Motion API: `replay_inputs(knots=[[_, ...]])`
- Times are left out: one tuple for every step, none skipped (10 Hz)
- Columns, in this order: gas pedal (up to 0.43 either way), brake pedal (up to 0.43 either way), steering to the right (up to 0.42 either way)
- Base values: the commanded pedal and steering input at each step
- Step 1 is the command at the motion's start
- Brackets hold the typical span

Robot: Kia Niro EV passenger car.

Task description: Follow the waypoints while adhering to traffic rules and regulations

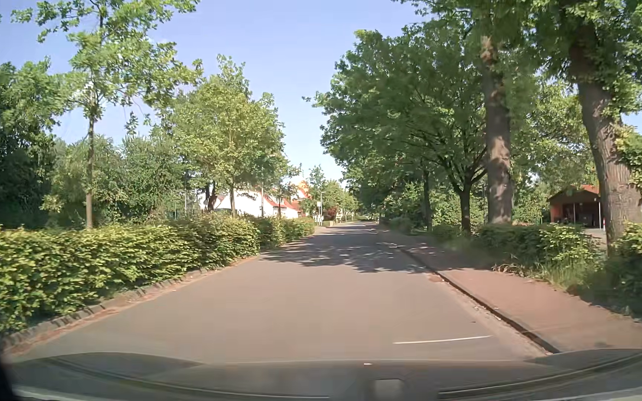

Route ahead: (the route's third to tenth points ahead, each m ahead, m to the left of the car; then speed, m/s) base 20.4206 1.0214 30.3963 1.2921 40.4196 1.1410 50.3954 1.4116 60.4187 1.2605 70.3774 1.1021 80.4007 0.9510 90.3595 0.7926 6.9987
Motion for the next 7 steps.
replay_inputs(knots=[[0.110, 0.006, 0.003], [0.110, 0.006, 0.003], [0.110, 0.006, 0.003], [0.110, 0.006, 0.003], [0.118, 0.006, 0.003], [0.118, 0.006, 0.004], [0.118, 0.006, 0.005]])
